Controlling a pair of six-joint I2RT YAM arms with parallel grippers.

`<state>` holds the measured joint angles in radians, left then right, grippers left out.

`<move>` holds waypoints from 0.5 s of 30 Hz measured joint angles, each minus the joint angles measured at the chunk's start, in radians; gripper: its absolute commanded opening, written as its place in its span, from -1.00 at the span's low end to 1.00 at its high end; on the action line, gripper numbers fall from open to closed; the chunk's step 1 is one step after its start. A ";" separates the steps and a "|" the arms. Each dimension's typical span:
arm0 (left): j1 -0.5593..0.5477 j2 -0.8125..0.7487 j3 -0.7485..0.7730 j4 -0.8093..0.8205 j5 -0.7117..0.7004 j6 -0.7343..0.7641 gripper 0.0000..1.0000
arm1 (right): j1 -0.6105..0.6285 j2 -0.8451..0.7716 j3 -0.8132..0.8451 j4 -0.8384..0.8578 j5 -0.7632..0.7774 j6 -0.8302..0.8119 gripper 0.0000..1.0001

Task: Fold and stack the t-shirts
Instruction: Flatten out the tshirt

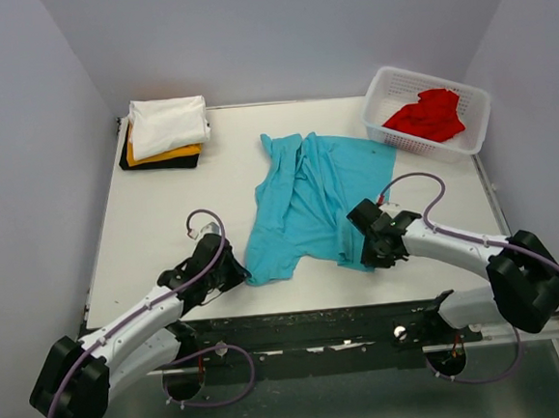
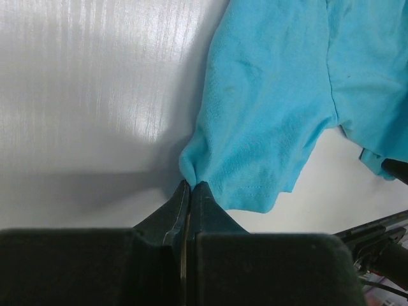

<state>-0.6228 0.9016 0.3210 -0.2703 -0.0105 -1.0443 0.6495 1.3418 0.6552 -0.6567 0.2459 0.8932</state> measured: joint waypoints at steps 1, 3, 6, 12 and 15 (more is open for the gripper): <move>0.000 -0.009 -0.004 0.000 -0.002 0.000 -1.00 | 0.010 0.006 0.004 0.003 0.003 0.012 -0.94; 0.000 -0.024 -0.014 0.003 -0.005 0.000 -1.00 | 0.039 0.020 0.013 0.018 0.005 0.034 -0.99; 0.000 -0.045 -0.024 0.006 -0.005 0.004 -1.00 | 0.073 0.023 0.028 0.014 0.038 0.056 -0.99; 0.000 -0.124 0.033 -0.041 -0.061 0.047 -1.00 | 0.082 0.002 0.134 -0.076 0.184 0.051 -0.99; 0.000 -0.175 0.117 -0.063 -0.125 0.075 -1.00 | 0.072 -0.025 0.266 -0.078 0.272 0.025 -0.99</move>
<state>-0.6228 0.7261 0.4377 -0.3328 -0.1356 -0.9695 0.7216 1.3170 0.9211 -0.7345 0.5175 0.9184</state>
